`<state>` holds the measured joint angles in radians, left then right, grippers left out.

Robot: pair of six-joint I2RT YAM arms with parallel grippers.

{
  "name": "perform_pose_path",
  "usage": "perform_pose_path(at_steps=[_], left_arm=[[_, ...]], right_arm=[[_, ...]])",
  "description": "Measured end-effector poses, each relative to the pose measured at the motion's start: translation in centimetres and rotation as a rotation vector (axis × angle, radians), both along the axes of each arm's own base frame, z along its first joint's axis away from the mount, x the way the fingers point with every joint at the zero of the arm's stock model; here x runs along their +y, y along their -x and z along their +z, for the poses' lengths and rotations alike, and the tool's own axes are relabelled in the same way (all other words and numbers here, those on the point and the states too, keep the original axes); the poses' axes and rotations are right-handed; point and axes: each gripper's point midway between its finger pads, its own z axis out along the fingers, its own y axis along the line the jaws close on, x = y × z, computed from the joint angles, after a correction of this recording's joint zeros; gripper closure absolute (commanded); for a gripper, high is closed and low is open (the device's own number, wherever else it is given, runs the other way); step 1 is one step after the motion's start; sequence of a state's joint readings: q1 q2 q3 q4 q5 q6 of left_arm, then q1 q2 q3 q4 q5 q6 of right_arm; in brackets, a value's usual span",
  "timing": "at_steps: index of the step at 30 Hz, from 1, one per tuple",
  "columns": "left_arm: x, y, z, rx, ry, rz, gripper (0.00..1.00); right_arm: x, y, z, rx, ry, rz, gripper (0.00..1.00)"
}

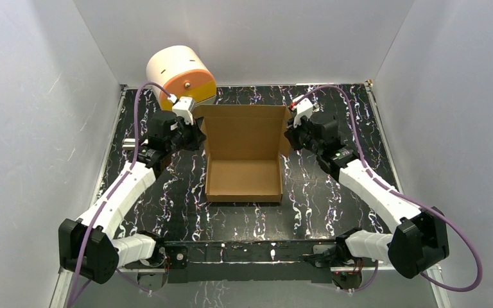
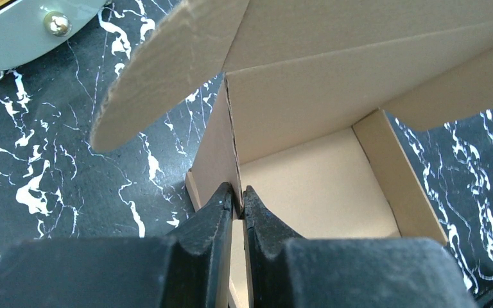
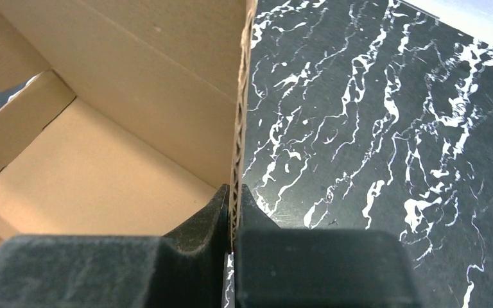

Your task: Fold the paper box

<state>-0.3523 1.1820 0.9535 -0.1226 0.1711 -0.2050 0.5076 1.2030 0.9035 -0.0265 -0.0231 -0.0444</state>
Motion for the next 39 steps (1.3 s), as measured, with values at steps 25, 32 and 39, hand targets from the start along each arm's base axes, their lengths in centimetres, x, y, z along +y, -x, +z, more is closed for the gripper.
perform_pose_path(at_steps=[25, 32, 39], left_arm=[[-1.1, -1.0, 0.0, -0.022, 0.118, 0.192, 0.91], [-1.1, -0.8, -0.2, -0.037, 0.165, 0.214, 0.9], [-1.0, 0.5, -0.9, -0.034, 0.201, 0.22, 0.9]], right_arm=[[1.1, -2.6, 0.0, -0.01, -0.136, -0.478, 0.85], [1.2, -2.6, -0.1, -0.01, -0.171, -0.508, 0.83], [1.2, -1.6, -0.8, -0.019, -0.208, -0.521, 0.83]])
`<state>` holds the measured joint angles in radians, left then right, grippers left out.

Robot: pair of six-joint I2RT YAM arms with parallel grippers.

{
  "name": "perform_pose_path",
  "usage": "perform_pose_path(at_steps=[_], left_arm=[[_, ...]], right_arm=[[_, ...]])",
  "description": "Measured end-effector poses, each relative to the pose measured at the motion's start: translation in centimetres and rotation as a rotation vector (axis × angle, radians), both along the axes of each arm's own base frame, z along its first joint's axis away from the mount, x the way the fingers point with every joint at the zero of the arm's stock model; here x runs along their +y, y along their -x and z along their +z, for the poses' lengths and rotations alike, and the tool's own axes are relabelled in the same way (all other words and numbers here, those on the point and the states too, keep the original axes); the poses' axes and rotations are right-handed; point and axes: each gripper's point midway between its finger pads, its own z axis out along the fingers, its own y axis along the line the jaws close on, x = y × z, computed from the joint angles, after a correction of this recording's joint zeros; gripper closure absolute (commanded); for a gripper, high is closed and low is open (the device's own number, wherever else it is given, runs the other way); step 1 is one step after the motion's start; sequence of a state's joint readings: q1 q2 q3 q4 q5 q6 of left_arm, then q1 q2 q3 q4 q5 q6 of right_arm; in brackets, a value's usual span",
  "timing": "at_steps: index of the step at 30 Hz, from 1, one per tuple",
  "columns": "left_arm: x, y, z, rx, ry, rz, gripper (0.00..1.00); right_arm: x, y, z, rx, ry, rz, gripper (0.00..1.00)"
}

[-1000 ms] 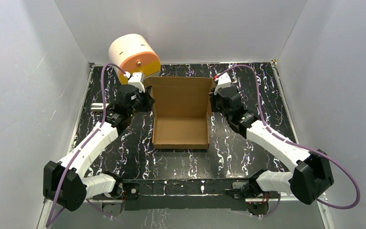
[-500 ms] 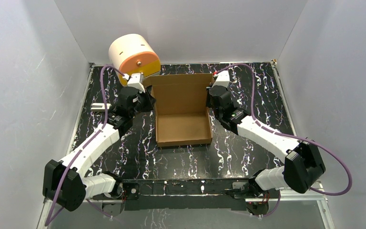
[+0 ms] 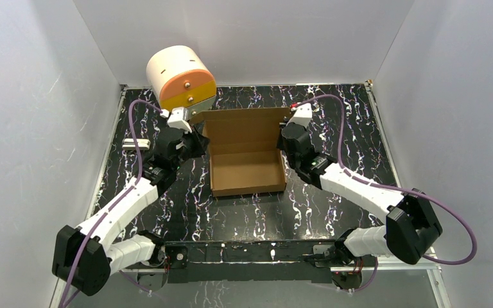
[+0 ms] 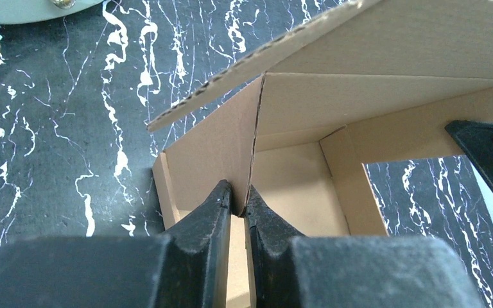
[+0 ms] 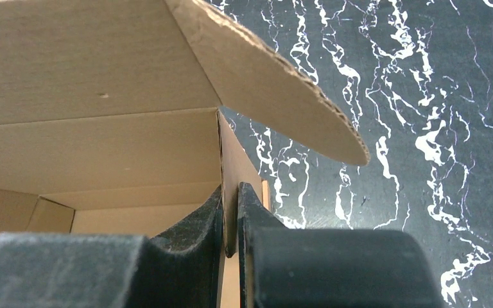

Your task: Fold the paper box

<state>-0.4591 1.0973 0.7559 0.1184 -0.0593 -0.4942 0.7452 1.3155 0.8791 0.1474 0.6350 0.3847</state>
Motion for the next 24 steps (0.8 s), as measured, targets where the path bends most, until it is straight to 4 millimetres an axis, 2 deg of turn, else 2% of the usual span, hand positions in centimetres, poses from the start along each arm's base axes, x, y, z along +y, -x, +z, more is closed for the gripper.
perform_pose_path(at_steps=[6, 16, 20, 24], left_arm=[[0.3, 1.5, -0.4, 0.006, 0.028, 0.002, 0.9], [-0.7, 2.1, -0.4, 0.036, 0.112, 0.016, 0.9], [-1.5, 2.3, -0.9, 0.052, 0.118, 0.009, 0.89], [-1.6, 3.0, -2.1, 0.067, 0.115, 0.016, 0.87]], right_arm=[[0.1, 1.5, -0.6, -0.005, -0.02, 0.002, 0.83], [0.4, 2.2, -0.8, -0.006, -0.033, -0.003, 0.82], [0.5, 2.3, -0.8, -0.007, -0.03, -0.007, 0.82], [0.5, 2.6, -1.3, -0.003, -0.025, -0.003, 0.81]])
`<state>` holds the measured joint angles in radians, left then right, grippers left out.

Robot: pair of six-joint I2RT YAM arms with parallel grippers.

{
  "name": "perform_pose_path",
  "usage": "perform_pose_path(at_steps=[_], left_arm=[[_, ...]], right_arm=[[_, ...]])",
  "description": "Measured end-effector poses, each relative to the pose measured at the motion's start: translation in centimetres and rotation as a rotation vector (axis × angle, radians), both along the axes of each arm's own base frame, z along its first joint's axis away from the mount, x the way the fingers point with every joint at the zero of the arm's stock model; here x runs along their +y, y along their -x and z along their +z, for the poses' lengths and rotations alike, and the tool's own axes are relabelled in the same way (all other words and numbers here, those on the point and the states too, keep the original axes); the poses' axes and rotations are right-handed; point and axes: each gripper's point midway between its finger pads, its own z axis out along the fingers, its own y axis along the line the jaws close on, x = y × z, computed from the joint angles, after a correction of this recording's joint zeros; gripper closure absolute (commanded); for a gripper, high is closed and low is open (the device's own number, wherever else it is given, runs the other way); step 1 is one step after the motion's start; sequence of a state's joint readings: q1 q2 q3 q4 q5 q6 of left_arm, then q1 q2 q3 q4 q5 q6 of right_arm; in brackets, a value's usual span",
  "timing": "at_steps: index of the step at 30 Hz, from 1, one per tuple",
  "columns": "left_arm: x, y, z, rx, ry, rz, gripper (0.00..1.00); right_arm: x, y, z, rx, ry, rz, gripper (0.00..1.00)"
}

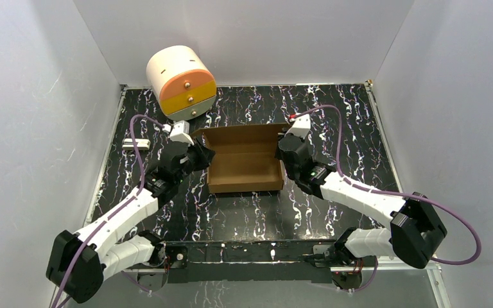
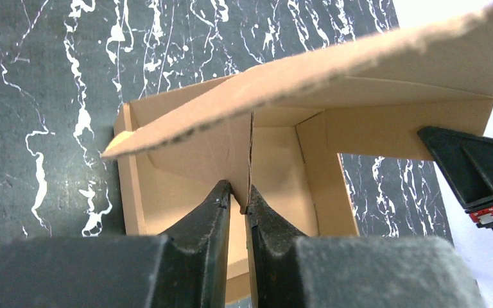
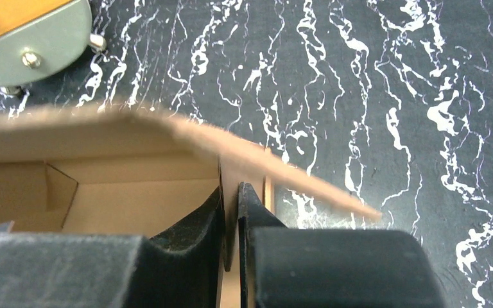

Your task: Fold the paper box

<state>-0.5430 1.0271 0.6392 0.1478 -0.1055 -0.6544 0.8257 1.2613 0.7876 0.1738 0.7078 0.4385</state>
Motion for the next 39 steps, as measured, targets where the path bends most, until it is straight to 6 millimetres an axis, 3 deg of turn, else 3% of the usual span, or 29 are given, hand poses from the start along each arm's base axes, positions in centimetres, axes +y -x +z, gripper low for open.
perform_pose_path(at_steps=[6, 13, 17, 25, 29, 33, 39], left_arm=[[0.5, 1.9, -2.1, 0.033, 0.001, -0.008, 0.8], [0.6, 3.9, -2.8, 0.047, 0.032, -0.042, 0.64], [1.1, 5.1, -2.7, 0.051, 0.039, -0.049, 0.52], [3.3, 8.4, -1.1, 0.048, 0.038, -0.044, 0.28], [4.9, 9.5, 0.8, 0.04, -0.001, -0.021, 0.19], [6.3, 9.6, 4.5, -0.005, -0.059, 0.007, 0.14], [7.6, 8.0, 11.0, -0.123, -0.128, 0.067, 0.14]], right_arm=[[0.1, 1.6, -2.2, 0.036, 0.007, 0.051, 0.74], [0.4, 4.4, -4.0, 0.08, -0.029, 0.156, 0.5], [0.1, 5.8, -3.6, 0.074, -0.055, 0.209, 0.29], [-0.6, 8.1, -0.8, 0.036, -0.059, 0.313, 0.03], [-1.5, 9.1, 0.1, 0.049, -0.012, 0.339, 0.01], [-1.8, 9.2, 3.7, 0.023, 0.008, 0.35, 0.01], [-1.9, 8.6, 11.0, -0.055, 0.035, 0.359, 0.01]])
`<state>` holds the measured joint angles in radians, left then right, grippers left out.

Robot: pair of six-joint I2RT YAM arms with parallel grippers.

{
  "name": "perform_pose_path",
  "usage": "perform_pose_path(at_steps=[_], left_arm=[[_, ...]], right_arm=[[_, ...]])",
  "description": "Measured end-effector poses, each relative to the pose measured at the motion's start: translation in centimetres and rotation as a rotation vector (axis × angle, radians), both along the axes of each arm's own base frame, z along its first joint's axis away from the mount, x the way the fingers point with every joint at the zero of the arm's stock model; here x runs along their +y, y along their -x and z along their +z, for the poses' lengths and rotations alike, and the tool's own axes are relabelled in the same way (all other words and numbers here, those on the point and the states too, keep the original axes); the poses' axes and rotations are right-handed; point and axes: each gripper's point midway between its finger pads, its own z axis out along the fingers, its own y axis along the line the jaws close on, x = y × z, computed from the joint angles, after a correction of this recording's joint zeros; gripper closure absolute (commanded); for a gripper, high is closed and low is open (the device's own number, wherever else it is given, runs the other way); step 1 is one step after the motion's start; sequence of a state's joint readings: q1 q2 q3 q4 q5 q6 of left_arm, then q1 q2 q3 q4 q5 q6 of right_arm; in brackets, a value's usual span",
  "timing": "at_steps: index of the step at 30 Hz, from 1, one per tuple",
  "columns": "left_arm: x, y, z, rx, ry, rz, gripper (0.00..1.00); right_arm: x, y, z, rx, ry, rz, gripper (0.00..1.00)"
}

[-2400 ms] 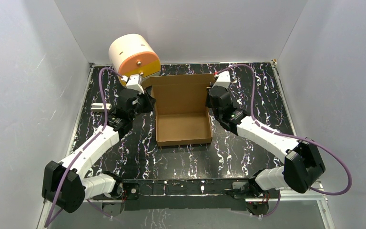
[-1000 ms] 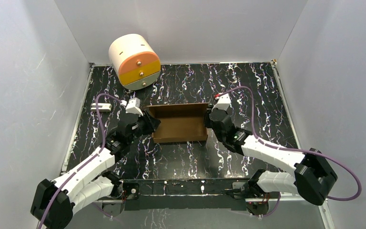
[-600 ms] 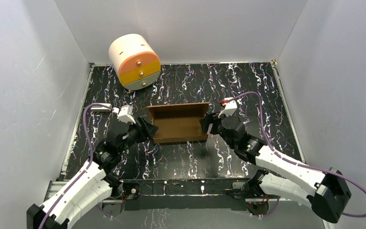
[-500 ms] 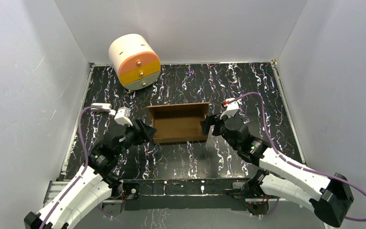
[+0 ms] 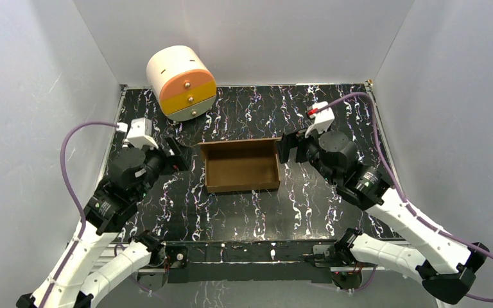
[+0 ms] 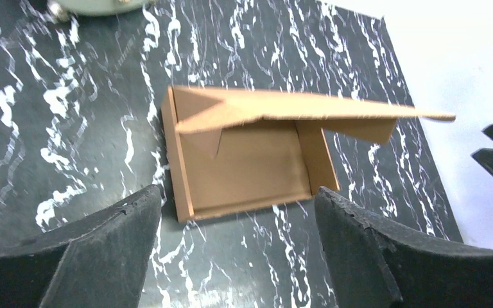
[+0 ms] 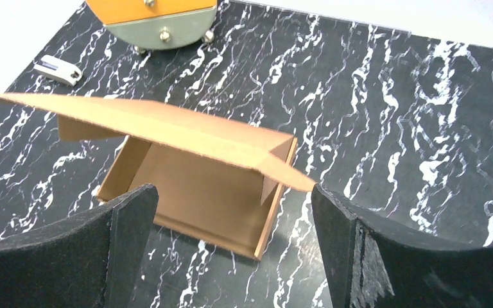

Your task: Fold the paper box

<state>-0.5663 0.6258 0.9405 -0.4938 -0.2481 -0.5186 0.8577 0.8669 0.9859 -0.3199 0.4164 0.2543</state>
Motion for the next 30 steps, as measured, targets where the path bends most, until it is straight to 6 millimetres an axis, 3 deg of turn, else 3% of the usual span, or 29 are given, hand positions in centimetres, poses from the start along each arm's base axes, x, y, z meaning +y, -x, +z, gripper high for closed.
perform_pose_path(at_steps=[3, 6, 11, 14, 17, 22, 30], left_arm=[[0.0, -1.5, 2.2, -0.045, -0.043, 0.021, 0.17], [-0.4, -3.4, 3.6, -0.084, -0.08, 0.032, 0.2], [-2.4, -7.5, 4.2, -0.086, -0.153, 0.03, 0.23], [-3.7, -9.8, 2.3, -0.037, -0.209, 0.024, 0.3], [-4.2, -10.7, -0.3, 0.022, -0.256, 0.014, 0.35], [-4.3, -10.5, -2.4, 0.064, -0.273, 0.003, 0.42], [-3.8, -8.7, -7.2, 0.162, -0.294, -0.019, 0.45]], right_arm=[[0.2, -0.7, 1.9, -0.029, 0.031, -0.006, 0.02], [0.4, -1.7, 2.3, -0.043, 0.084, -0.022, 0.03], [1.4, -4.3, 2.2, -0.048, 0.185, -0.038, 0.09], [1.8, -5.7, 1.4, -0.032, 0.225, -0.041, 0.1], [1.7, -6.9, -0.1, 0.004, 0.248, -0.04, 0.12], [1.6, -8.0, -2.7, 0.06, 0.247, -0.023, 0.14], [2.3, -6.1, -8.4, 0.191, 0.244, 0.057, 0.18]])
